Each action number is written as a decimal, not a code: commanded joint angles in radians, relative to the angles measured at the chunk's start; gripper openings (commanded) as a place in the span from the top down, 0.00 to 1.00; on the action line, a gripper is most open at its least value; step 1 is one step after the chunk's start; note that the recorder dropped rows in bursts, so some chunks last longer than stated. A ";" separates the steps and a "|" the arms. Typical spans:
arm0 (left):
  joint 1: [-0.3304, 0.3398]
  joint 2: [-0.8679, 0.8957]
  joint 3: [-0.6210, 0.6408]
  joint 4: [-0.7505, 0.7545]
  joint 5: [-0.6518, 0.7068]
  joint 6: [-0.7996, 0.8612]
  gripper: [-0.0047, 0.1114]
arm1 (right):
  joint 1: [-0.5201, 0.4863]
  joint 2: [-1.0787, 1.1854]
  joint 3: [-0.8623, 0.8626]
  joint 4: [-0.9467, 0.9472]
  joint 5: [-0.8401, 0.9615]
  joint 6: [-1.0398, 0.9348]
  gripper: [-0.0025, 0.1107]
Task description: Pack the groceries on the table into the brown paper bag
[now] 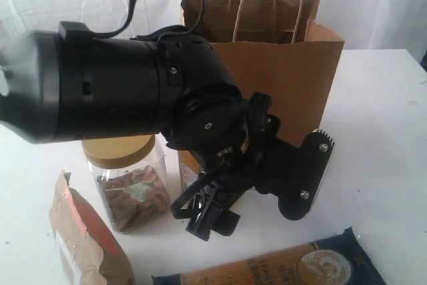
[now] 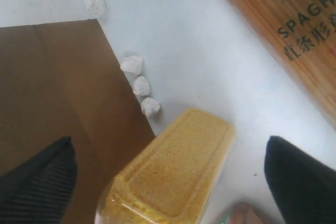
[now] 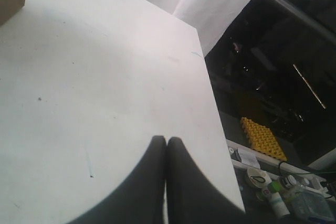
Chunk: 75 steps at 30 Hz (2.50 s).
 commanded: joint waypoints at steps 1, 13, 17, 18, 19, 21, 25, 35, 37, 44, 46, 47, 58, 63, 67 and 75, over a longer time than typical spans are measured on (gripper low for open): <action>0.001 -0.006 0.007 -0.068 0.008 -0.009 0.14 | -0.001 -0.001 0.002 0.000 -0.008 0.004 0.98; 0.001 -0.004 0.003 0.035 0.098 0.103 0.29 | -0.001 -0.001 0.002 0.000 -0.008 0.004 0.98; 0.001 0.010 0.003 0.104 0.091 0.129 0.35 | -0.001 -0.001 0.002 0.000 -0.008 0.004 0.98; 0.002 0.018 0.003 0.128 0.091 0.129 0.36 | -0.001 -0.001 0.002 0.000 -0.008 0.004 0.98; 0.002 0.031 0.003 0.152 0.091 0.128 0.36 | -0.001 -0.001 0.002 0.000 -0.008 0.004 0.98; 0.002 0.050 0.003 0.187 0.091 0.123 0.36 | -0.001 -0.001 0.002 0.000 -0.008 0.004 0.98; 0.002 0.068 0.005 0.175 0.037 0.123 0.36 | -0.001 -0.001 0.002 0.000 -0.008 0.004 0.98; 0.002 0.068 0.005 0.161 -0.134 0.126 0.36 | -0.001 -0.001 0.002 0.000 -0.008 0.004 0.98; 0.000 0.062 0.005 0.158 -0.125 0.116 0.36 | -0.001 -0.001 0.002 0.000 -0.008 0.004 0.98; -0.070 0.004 0.003 0.155 -0.113 -0.150 0.36 | -0.001 -0.001 0.002 0.000 -0.008 0.004 0.98; -0.105 -0.028 0.003 0.155 -0.113 -0.227 0.36 | -0.001 -0.001 0.002 0.000 -0.008 0.004 0.98; -0.123 -0.047 0.003 0.155 -0.111 -0.278 0.36 | -0.001 -0.001 0.002 0.000 -0.008 0.004 0.98; -0.178 -0.267 0.003 0.156 0.123 -0.689 0.49 | -0.001 -0.001 0.002 0.000 -0.008 0.004 0.98; -0.178 -0.316 0.003 0.156 0.391 -0.752 0.53 | -0.001 -0.001 0.002 0.000 -0.008 0.004 0.98; -0.178 -0.314 0.033 0.169 0.476 -0.728 0.49 | -0.001 -0.001 0.002 0.000 -0.008 0.004 0.98; -0.178 -0.285 0.186 0.613 0.514 -1.134 0.19 | -0.001 -0.001 0.002 0.000 -0.008 0.004 0.98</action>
